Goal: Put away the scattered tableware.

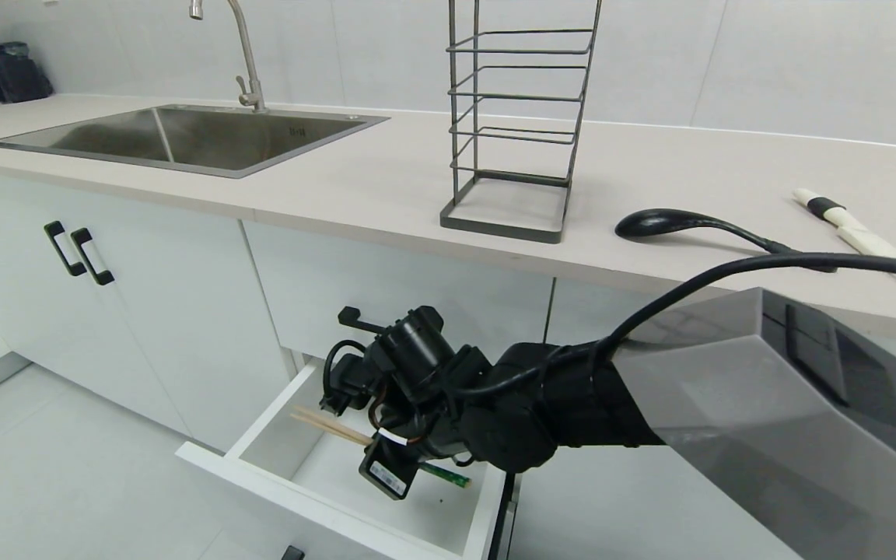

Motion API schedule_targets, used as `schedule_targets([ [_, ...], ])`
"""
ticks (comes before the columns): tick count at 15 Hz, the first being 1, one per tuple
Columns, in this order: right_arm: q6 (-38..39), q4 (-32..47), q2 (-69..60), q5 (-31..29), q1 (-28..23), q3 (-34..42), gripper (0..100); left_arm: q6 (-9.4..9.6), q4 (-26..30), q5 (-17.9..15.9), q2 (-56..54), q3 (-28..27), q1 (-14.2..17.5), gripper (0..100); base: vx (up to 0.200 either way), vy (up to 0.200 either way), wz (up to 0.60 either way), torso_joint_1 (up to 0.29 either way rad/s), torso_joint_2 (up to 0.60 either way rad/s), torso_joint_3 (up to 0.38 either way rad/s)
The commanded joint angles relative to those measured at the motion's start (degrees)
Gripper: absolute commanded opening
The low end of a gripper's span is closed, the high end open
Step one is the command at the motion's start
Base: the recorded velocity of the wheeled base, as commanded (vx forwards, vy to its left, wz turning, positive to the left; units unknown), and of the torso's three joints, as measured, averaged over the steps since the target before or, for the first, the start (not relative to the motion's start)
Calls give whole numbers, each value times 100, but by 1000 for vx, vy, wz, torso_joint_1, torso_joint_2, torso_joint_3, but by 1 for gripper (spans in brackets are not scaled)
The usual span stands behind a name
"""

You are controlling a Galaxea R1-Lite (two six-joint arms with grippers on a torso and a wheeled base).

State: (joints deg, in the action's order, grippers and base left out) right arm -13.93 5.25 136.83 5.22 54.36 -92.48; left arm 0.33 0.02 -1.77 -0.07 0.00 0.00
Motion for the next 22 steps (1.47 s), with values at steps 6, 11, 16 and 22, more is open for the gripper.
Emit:
schedule_targets([
  [6,31,-227,573,14,-154,-306,0,2,6,1,7,0,0,100,0,0,0,0,0,0],
  [11,66,-350,714,-3,-145,-315,0,2,6,1,7,0,0,100,0,0,0,0,0,0],
  [16,84,-420,898,-30,-127,-429,0,2,6,1,7,0,0,100,0,0,0,0,0,0],
  [22,93,-411,1065,-30,-110,-473,0,2,6,1,7,0,0,100,0,0,0,0,0,0],
])
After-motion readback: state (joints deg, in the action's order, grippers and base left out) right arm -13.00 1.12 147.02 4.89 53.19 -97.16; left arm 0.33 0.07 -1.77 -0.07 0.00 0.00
